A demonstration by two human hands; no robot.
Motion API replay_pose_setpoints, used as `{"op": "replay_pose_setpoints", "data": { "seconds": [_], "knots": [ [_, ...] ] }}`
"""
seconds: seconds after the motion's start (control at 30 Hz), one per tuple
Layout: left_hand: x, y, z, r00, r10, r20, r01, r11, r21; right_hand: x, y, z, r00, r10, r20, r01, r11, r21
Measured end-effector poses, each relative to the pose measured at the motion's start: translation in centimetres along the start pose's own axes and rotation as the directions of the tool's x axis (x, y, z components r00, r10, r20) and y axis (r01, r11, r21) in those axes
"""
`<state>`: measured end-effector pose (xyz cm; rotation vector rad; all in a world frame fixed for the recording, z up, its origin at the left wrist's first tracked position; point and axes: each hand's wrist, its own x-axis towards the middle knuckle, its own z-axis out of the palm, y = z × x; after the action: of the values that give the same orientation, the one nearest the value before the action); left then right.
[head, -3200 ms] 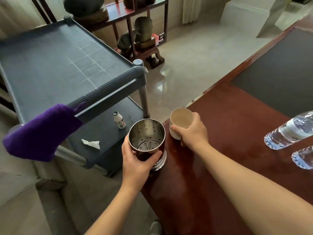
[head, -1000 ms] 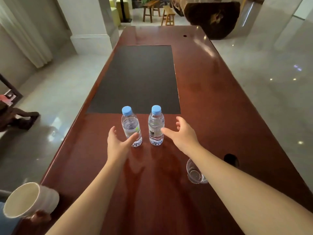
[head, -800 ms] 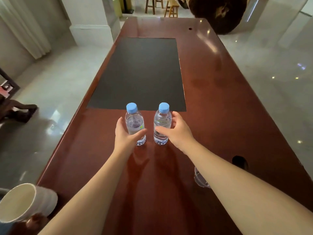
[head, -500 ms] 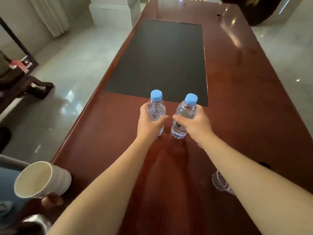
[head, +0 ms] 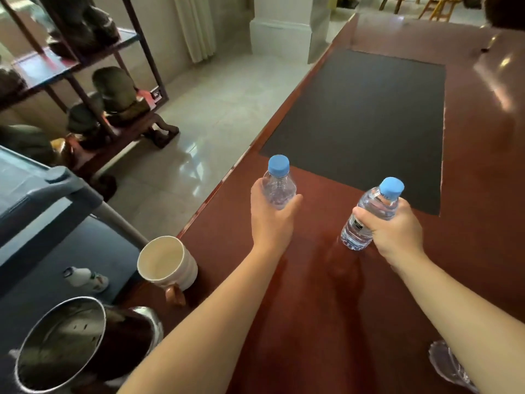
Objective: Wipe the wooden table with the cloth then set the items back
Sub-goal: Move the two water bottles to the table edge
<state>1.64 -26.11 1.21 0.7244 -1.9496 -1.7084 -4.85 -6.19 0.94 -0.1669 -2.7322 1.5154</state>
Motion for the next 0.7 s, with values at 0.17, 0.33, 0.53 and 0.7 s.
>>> {"op": "replay_pose_setpoints", "data": {
  "seconds": [0.17,0.33,0.53,0.7],
  "knots": [
    [1.0,-0.2,-4.7,0.966,-0.032,-0.255,0.04,0.999,0.025,-0.6,-2.7,3.5,0.996,-0.064,0.066,0.064,0.998,-0.001],
    [2.1,-1.3,-7.5,0.906,-0.1,-0.412,0.133,0.99,0.054,-1.5,-6.0,7.4,0.977,-0.15,0.153,0.151,0.988,0.001],
    [2.2,-2.9,-8.8,0.883,-0.146,-0.446,0.166,0.986,0.007,-2.1,-9.1,12.1,0.952,-0.179,0.248,0.179,0.984,0.026],
    [2.4,-3.3,-9.3,0.87,-0.151,-0.47,0.159,0.987,-0.023,-2.1,-11.3,15.4,0.933,-0.196,0.302,0.191,0.981,0.044]
  ]
}}
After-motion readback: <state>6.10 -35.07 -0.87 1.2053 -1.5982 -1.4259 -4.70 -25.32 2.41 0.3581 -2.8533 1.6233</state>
